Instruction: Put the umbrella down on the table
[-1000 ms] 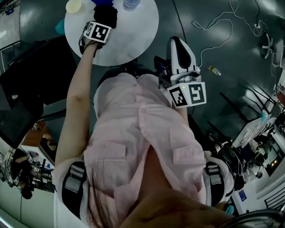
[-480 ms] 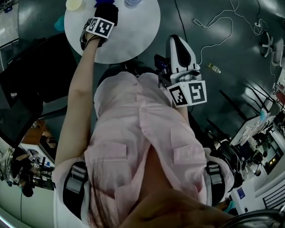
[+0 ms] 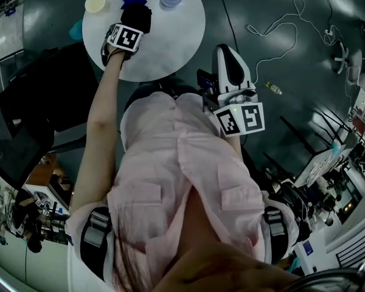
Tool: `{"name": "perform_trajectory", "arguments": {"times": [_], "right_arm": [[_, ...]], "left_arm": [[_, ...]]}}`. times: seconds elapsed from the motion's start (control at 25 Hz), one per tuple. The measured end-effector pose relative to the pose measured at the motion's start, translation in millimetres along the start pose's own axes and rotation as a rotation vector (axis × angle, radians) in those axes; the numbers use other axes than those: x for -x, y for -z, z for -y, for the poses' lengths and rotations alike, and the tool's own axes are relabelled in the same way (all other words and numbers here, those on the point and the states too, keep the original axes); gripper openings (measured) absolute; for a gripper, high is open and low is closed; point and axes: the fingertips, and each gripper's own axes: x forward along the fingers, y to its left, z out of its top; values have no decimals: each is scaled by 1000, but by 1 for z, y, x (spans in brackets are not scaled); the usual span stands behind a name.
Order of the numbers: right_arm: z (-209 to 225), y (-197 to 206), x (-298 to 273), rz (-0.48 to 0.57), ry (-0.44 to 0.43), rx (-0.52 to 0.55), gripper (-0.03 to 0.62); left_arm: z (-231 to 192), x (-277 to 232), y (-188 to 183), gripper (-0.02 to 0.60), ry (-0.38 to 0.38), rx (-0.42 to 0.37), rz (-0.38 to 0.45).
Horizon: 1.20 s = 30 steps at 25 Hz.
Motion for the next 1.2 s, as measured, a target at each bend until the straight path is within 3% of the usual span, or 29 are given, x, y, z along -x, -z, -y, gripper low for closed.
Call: {"name": "perform_trajectory", "arguments": {"times": [0.2, 0.32, 0.48, 0.52, 0.6, 0.72, 0.88, 1.04, 1.2], "right_arm": [[-4, -2, -1, 2, -15, 4, 40], [-8, -2, -3, 1, -28, 8, 41], [-13, -1, -5, 1, -48, 14, 41], [-15, -2, -5, 3, -54, 16, 41], [-18, -3, -5, 8, -66, 18, 41], [-21, -4, -5, 12, -80, 23, 40], [-27, -6, -7, 21, -108, 30, 40], [-35, -8, -8, 36, -135, 38, 40], [-40, -12, -6, 48, -156, 45, 40]], "left_arm": [[-14, 46, -10, 341, -80, 34, 96], [-7, 66, -28, 341, -30, 79, 248], [-10, 122, -59, 336, -51, 162, 480], [-11, 140, -67, 317, -70, 173, 547], [-13, 183, -81, 168, -127, 183, 682], [-8, 245, -95, 47, -186, 184, 853], [13, 322, -100, 20, -200, 166, 1038], [39, 385, -84, 18, -293, 87, 1139], [65, 416, -56, 18, -357, 48, 1152]]}}
